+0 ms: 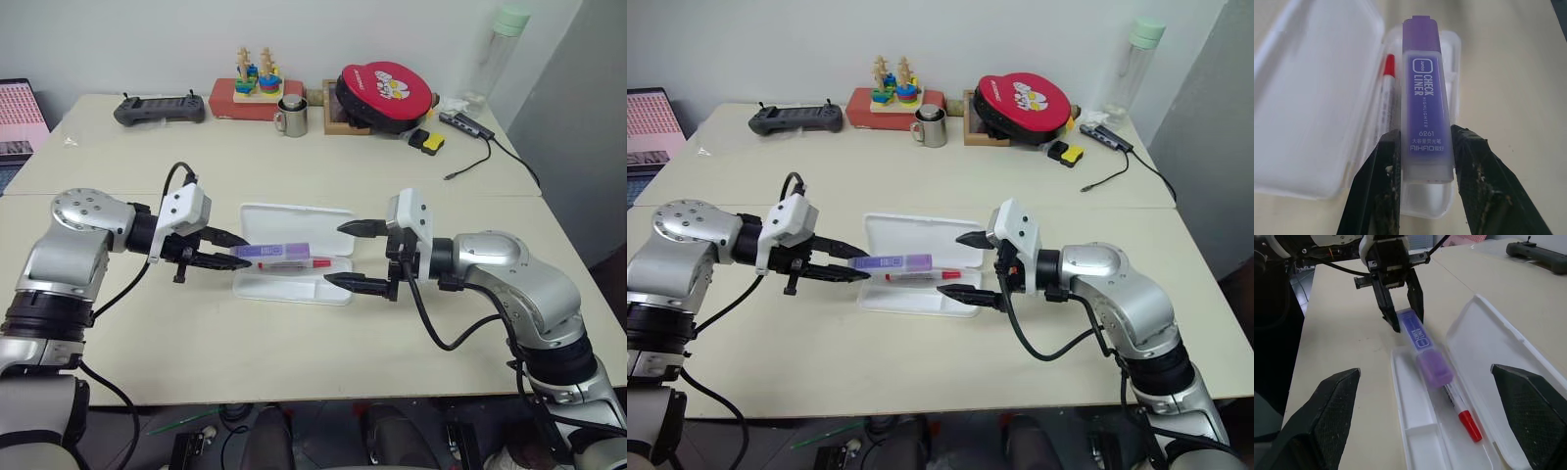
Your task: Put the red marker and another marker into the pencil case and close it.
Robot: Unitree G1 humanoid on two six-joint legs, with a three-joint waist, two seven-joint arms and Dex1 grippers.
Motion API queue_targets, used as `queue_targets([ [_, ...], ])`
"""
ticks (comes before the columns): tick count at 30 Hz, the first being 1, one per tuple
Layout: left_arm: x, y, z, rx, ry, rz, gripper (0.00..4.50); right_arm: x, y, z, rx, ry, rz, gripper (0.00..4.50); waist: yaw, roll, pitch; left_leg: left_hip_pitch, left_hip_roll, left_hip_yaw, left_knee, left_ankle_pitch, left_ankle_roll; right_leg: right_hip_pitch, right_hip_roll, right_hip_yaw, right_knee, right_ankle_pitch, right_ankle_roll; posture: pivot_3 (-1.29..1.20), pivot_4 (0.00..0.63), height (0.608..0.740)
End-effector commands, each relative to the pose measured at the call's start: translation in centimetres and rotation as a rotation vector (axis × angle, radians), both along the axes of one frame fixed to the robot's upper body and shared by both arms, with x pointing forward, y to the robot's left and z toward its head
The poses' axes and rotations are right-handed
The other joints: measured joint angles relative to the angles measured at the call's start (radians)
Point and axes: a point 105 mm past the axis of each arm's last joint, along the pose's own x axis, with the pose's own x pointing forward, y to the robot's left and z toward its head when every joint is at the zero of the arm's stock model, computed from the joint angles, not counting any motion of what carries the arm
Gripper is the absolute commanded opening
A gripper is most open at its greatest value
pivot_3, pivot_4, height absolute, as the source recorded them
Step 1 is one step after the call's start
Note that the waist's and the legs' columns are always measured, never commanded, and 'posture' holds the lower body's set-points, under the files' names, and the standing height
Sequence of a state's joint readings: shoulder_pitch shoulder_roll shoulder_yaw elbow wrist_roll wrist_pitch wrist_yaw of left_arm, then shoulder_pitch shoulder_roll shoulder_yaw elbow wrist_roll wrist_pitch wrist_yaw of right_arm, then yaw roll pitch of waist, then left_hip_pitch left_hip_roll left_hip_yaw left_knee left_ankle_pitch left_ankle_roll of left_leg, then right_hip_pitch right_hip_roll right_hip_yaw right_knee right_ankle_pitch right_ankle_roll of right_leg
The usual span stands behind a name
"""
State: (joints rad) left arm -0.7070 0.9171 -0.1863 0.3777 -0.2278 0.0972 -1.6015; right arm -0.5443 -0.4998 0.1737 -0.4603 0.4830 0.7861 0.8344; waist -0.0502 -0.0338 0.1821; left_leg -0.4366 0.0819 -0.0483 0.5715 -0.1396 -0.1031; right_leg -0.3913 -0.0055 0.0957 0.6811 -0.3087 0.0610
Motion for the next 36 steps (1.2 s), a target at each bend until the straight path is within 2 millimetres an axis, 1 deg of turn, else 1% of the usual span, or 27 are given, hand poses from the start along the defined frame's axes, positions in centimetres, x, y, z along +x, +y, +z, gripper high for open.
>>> queue_targets([
  [1, 0.1, 0.1, -0.4, 0.055, -0.002, -0.028, 1.21, -0.7, -0.2, 1.0, 0.024, -0.041, -0.015, 4.50, -0.001, 0.000, 0.000, 0.000, 0.000, 0.000, 0.000, 0.000, 0.000, 0.000, 0.000, 0.000, 0.000, 0.000, 0.000, 0.00, 0.150, 0.740],
  [7, 0.1, -0.1, -1.4, 0.077, 0.018, -0.041, 1.21, -0.7, -0.2, 0.7, 0.017, -0.037, -0.039, 4.50, -0.003, 0.000, 0.000, 0.000, 0.000, 0.000, 0.000, 0.000, 0.000, 0.000, 0.000, 0.000, 0.000, 0.000, 0.001, 0.00, 0.150, 0.740],
  [13, 0.2, -0.1, -1.8, 0.081, 0.032, -0.027, 1.21, -0.6, -0.2, 0.6, 0.015, -0.032, -0.046, 4.50, -0.003, 0.000, 0.000, 0.000, 0.000, -0.001, 0.001, 0.000, 0.000, 0.001, 0.000, 0.000, 0.001, 0.000, 0.002, 0.00, 0.150, 0.740],
  [15, 0.3, -0.2, -1.8, 0.080, 0.030, -0.028, 1.91, -0.5, -0.2, 0.6, 0.011, -0.035, -0.048, 4.50, -0.003, 0.000, 0.000, 0.000, 0.000, -0.001, 0.001, 0.000, 0.000, 0.001, 0.000, 0.000, 0.001, 0.000, 0.002, 0.00, 0.150, 0.740],
  [16, 0.3, -0.2, -1.8, 0.078, 0.028, -0.028, 1.95, -0.5, -0.2, 0.7, 0.011, -0.036, -0.048, 4.50, -0.003, 0.000, 0.000, 0.000, 0.000, -0.001, 0.001, 0.000, 0.000, 0.001, 0.000, 0.000, 0.001, 0.000, 0.001, 0.00, 0.150, 0.740],
  [18, 0.4, -0.4, -1.8, 0.075, 0.024, -0.028, 2.48, -0.5, -0.3, 0.7, 0.012, -0.037, -0.048, 4.50, -0.003, 0.000, 0.000, 0.000, 0.000, -0.001, 0.001, 0.000, 0.000, 0.001, 0.000, 0.000, 0.001, 0.000, 0.001, 0.00, 0.150, 0.740],
  [20, 0.5, -0.5, -1.9, 0.072, 0.024, -0.031, 2.82, -0.4, -0.3, 0.7, 0.013, -0.040, -0.055, 4.50, -0.003, 0.000, 0.000, 0.000, 0.000, -0.001, 0.001, 0.000, 0.000, 0.001, 0.000, 0.000, 0.001, 0.000, 0.001, 0.00, 0.150, 0.740],
  [25, 0.3, -1.5, -1.8, 0.022, 0.028, -0.047, 3.54, 0.9, -1.2, 0.3, 0.010, -0.029, -0.149, 4.50, -0.003, 0.000, 0.000, 0.000, 0.000, -0.001, 0.001, 0.000, 0.000, 0.001, 0.000, 0.000, 0.001, 0.000, 0.001, 0.00, 0.150, 0.740],
  [26, 0.3, -2.6, -0.9, -0.057, 0.015, -0.051, 3.74, 2.7, -2.4, -0.3, 0.000, -0.013, -0.278, 4.50, -0.003, 0.000, 0.000, 0.000, 0.000, -0.001, 0.002, 0.000, 0.000, 0.001, 0.000, 0.000, 0.001, 0.000, 0.001, 0.00, 0.150, 0.740],
  [27, 0.3, -3.3, -0.2, -0.115, 0.008, -0.055, 3.97, 4.0, -3.4, -0.7, -0.009, 0.000, -0.371, 4.50, -0.003, 0.000, 0.000, 0.000, 0.000, -0.001, 0.002, 0.000, 0.000, 0.001, 0.000, 0.000, 0.001, 0.001, 0.001, 0.00, 0.150, 0.740],
  [28, 0.3, -3.7, 0.3, -0.154, 0.005, -0.056, 4.14, 4.7, -4.0, -1.0, -0.015, 0.008, -0.430, 4.50, -0.003, 0.000, 0.000, 0.000, 0.000, -0.001, 0.002, 0.000, 0.000, 0.002, 0.000, 0.000, 0.001, 0.001, 0.001, 0.00, 0.150, 0.740],
  [30, 0.3, -6.0, 2.0, -0.322, -0.010, -0.050, 4.43, 7.0, -6.5, -2.4, -0.019, 0.076, -0.652, 4.50, 0.002, 0.000, 0.000, 0.000, 0.000, -0.001, 0.003, 0.000, 0.000, 0.002, 0.000, 0.000, 0.001, 0.001, 0.002, 0.00, 0.150, 0.740],
  [31, 0.4, -7.1, 2.5, -0.391, -0.016, -0.033, 4.43, 7.9, -7.8, -3.1, -0.020, 0.105, -0.763, 4.50, 0.005, 0.000, 0.000, 0.000, 0.000, -0.001, 0.003, 0.000, 0.000, 0.002, 0.000, 0.000, 0.002, 0.001, 0.002, 0.00, 0.150, 0.740],
  [32, 0.5, -7.7, 2.8, -0.434, -0.017, -0.019, 4.43, 8.4, -8.6, -3.6, -0.022, 0.124, -0.835, 4.50, 0.006, 0.000, 0.000, 0.000, 0.000, -0.001, 0.003, 0.000, 0.000, 0.002, 0.000, 0.000, 0.002, 0.002, 0.002, 0.00, 0.150, 0.740],
  [34, 0.8, -9.1, 2.7, -0.481, -0.033, 0.016, 4.43, 9.4, -10.5, -4.1, 0.003, 0.136, -0.990, 4.50, 0.008, 0.000, 0.000, 0.000, 0.000, -0.001, 0.004, 0.000, 0.000, 0.002, 0.000, 0.000, 0.002, 0.002, 0.002, 0.00, 0.150, 0.740],
  [36, 1.0, -10.3, 2.7, -0.527, -0.044, 0.049, 4.43, 9.8, -11.5, -4.8, -0.007, 0.143, -1.067, 4.50, 0.008, 0.000, 0.000, 0.000, -0.001, -0.001, 0.003, 0.000, 0.000, 0.002, 0.000, 0.000, 0.002, 0.002, 0.001, 0.00, 0.150, 0.740],
])
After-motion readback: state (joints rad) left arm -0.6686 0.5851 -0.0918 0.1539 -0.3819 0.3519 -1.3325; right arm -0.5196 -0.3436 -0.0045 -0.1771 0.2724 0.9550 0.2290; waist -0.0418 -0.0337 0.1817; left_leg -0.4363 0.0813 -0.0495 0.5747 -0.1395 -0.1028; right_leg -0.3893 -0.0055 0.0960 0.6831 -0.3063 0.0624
